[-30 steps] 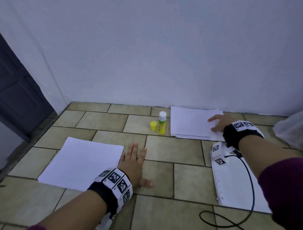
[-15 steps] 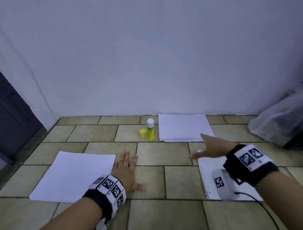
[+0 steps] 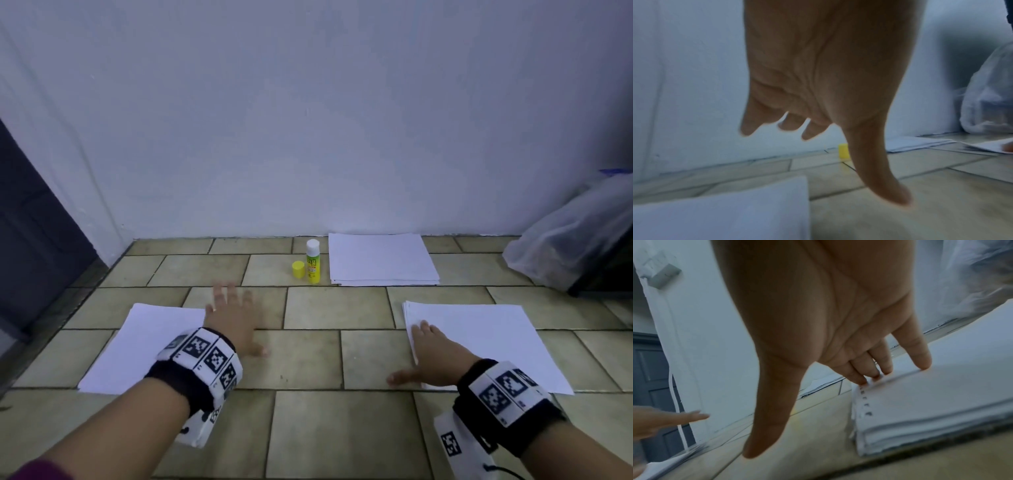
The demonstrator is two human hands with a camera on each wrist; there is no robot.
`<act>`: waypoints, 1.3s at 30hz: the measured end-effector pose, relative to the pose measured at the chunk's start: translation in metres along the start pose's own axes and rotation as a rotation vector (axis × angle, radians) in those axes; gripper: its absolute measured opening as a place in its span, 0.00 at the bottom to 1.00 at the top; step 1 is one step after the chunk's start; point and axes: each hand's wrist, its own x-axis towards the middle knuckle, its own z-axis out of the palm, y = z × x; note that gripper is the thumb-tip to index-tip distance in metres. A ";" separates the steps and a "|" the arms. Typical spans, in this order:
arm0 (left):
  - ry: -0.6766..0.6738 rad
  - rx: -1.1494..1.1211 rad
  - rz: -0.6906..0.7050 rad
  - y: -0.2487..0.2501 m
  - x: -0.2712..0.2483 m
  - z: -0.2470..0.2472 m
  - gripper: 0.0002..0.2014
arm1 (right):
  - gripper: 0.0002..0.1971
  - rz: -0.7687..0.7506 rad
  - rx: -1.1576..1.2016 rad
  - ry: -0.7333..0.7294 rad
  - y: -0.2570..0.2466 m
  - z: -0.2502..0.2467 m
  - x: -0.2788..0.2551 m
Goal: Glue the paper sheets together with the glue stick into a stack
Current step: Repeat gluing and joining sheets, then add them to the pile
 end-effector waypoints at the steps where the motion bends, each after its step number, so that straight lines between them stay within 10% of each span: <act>1: -0.034 0.049 -0.039 -0.011 -0.002 -0.005 0.55 | 0.63 0.000 -0.003 0.003 0.000 0.000 0.000; 5: -0.143 0.245 0.057 -0.047 -0.009 0.010 0.30 | 0.63 0.001 -0.010 0.028 0.002 0.003 0.002; 12: -0.113 0.095 0.040 -0.058 -0.018 0.019 0.34 | 0.57 0.016 -0.025 0.054 0.004 0.007 0.006; 21: 0.036 0.052 0.122 -0.016 -0.027 -0.022 0.17 | 0.20 0.038 -0.005 0.211 0.009 -0.009 0.015; 29: -0.001 -0.096 0.411 0.101 -0.040 -0.016 0.26 | 0.12 0.100 0.016 0.219 0.021 -0.022 0.049; 39: -0.088 -0.018 0.538 0.089 -0.016 -0.004 0.36 | 0.15 0.048 -0.016 0.300 -0.006 -0.056 0.043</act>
